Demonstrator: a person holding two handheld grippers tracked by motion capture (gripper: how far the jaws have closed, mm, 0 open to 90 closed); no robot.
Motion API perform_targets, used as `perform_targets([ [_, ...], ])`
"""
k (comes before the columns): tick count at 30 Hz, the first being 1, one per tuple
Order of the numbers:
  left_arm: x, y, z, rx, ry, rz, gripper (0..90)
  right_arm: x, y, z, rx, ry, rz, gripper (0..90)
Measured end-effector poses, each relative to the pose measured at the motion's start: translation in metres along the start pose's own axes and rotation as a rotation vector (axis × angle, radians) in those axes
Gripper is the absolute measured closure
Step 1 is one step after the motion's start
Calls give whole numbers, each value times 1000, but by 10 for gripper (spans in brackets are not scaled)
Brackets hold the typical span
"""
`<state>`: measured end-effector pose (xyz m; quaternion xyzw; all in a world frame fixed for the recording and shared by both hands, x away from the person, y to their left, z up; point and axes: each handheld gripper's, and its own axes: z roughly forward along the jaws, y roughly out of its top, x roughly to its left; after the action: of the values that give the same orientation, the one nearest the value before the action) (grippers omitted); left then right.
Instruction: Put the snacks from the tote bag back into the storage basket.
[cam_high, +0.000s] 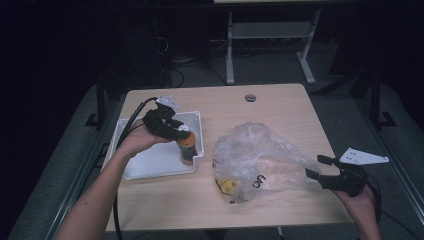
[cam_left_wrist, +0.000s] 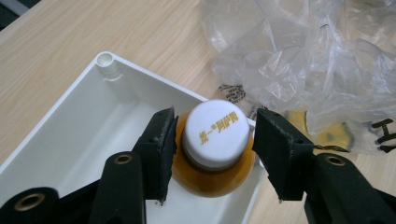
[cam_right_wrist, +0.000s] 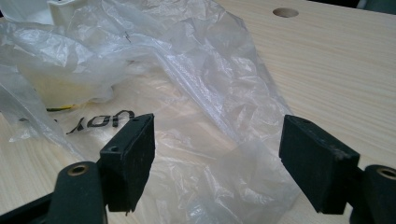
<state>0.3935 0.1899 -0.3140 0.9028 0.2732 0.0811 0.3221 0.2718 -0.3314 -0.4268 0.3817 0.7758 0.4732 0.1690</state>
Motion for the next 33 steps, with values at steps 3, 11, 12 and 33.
perform_targets([
  [3, 1, -2, -2, -10, 4, -17, 430, 1, 0, 0, 0, -2, 0, 263],
  [11, 3, -10, -9, -37, 11, -45, 358, 2, 1, -1, -6, -8, -3, 263],
  [12, 3, -10, -10, -36, 15, -46, 351, 2, 1, -2, -7, -9, -4, 263],
  [33, 4, -39, -17, -48, 39, -75, 311, 2, 1, -3, -17, -28, 0, 262],
])
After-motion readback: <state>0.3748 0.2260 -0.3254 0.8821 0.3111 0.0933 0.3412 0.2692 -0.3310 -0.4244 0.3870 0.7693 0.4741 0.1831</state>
